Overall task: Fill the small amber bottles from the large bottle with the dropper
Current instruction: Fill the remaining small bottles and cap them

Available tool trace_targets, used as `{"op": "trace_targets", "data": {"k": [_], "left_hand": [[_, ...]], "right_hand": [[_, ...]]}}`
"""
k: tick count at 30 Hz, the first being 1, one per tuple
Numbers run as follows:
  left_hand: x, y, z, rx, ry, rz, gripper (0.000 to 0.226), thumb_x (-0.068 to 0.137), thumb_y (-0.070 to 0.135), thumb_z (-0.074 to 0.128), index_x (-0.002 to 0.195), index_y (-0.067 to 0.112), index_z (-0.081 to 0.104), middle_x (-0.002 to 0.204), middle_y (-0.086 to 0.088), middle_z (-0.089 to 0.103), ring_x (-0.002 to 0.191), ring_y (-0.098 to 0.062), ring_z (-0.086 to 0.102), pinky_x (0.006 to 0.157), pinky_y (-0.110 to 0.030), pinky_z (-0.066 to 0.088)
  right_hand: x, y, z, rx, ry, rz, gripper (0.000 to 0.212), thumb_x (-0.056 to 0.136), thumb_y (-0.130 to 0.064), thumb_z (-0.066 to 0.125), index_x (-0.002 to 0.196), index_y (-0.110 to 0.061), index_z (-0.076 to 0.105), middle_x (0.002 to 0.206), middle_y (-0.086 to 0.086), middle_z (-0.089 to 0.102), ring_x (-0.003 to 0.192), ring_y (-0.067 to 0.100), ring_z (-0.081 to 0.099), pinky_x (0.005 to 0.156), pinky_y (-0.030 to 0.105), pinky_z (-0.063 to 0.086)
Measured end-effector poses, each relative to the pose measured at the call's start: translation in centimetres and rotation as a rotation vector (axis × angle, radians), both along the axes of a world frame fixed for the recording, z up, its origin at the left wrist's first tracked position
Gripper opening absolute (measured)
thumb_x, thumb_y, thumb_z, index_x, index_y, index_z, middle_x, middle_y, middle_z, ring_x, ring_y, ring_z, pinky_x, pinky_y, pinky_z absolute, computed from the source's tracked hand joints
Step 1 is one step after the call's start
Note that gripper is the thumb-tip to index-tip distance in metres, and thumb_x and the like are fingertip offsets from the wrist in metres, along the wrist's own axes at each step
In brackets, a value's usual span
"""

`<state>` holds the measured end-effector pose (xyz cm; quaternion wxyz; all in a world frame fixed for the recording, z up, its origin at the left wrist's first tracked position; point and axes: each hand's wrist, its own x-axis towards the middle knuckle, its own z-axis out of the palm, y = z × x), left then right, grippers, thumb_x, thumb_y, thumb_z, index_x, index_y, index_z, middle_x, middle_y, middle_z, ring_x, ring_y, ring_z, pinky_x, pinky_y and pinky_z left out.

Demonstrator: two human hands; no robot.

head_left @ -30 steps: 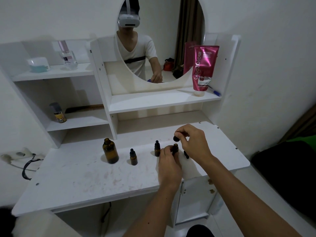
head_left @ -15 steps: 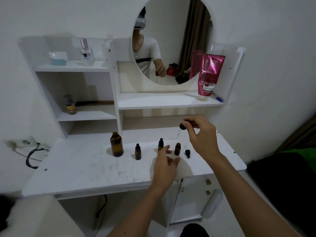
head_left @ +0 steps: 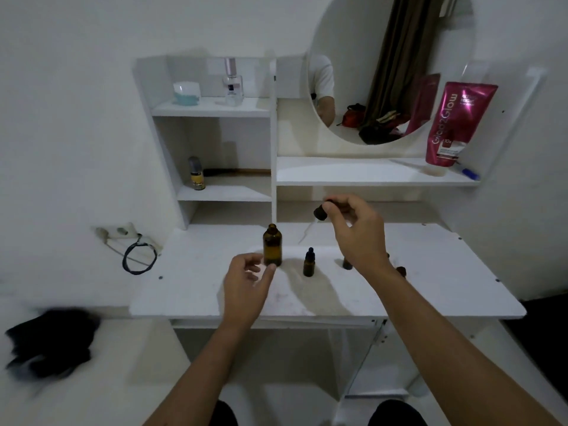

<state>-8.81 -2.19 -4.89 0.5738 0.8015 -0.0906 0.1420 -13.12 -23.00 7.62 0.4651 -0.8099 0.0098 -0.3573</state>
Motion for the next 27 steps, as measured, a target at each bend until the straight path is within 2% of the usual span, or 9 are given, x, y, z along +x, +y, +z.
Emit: {"op": "trace_targets", "data": {"k": [4,6,9,14,27], "left_hand": [[2.2,-0.7,0.1,-0.025,0.148,0.005,0.068,0.086,0.034,0.082,0.142,0.018,0.047,0.141,0.002,0.051,0.119,-0.015,0.057,0.102,-0.031,0.052],[3.1,-1.1,-0.1,-0.018,0.184,-0.059,0.072,0.087,0.033,0.081,0.147,0.017,0.044,0.144,0.003,0.051,0.124,-0.015,0.056,0.104,-0.031,0.05],[4.0,-1.5,-0.4,-0.014,0.172,-0.102,0.061,0.089,0.027,0.08,0.142,0.018,0.051,0.136,0.004,0.06,0.118,-0.015,0.062,0.098,-0.026,0.052],[4.6,-1.6,-0.8,0.007,0.136,-0.081,0.043,0.089,0.025,0.079,0.127,0.021,0.06,0.112,0.013,0.065,0.106,-0.012,0.064,0.095,-0.025,0.052],[4.9,-1.6,-1.4,0.064,0.104,-0.075,0.042,0.09,0.031,0.077,0.126,0.024,0.059,0.117,0.01,0.067,0.107,-0.013,0.064,0.098,-0.035,0.055]], "right_hand": [[2.0,2.4,0.5,0.016,0.011,0.035,0.017,0.099,-0.02,0.068,0.113,-0.014,0.074,0.102,-0.008,0.075,0.097,0.001,0.068,0.091,0.02,0.055],[2.8,3.2,0.8,0.02,-0.005,0.051,0.015,0.098,-0.018,0.068,0.112,-0.014,0.074,0.101,-0.009,0.074,0.095,-0.001,0.067,0.09,0.017,0.054],[3.9,3.8,1.4,0.009,-0.022,0.058,0.015,0.099,-0.016,0.067,0.112,-0.011,0.073,0.103,-0.007,0.073,0.096,-0.003,0.066,0.088,0.011,0.051],[5.3,3.9,1.4,-0.039,-0.043,0.063,0.015,0.1,-0.016,0.065,0.112,-0.011,0.072,0.104,-0.005,0.073,0.098,0.0,0.067,0.09,0.015,0.052],[6.6,4.1,1.1,-0.172,-0.108,0.105,0.013,0.099,-0.011,0.066,0.109,-0.008,0.073,0.101,0.001,0.074,0.093,0.008,0.07,0.086,0.016,0.055]]}}
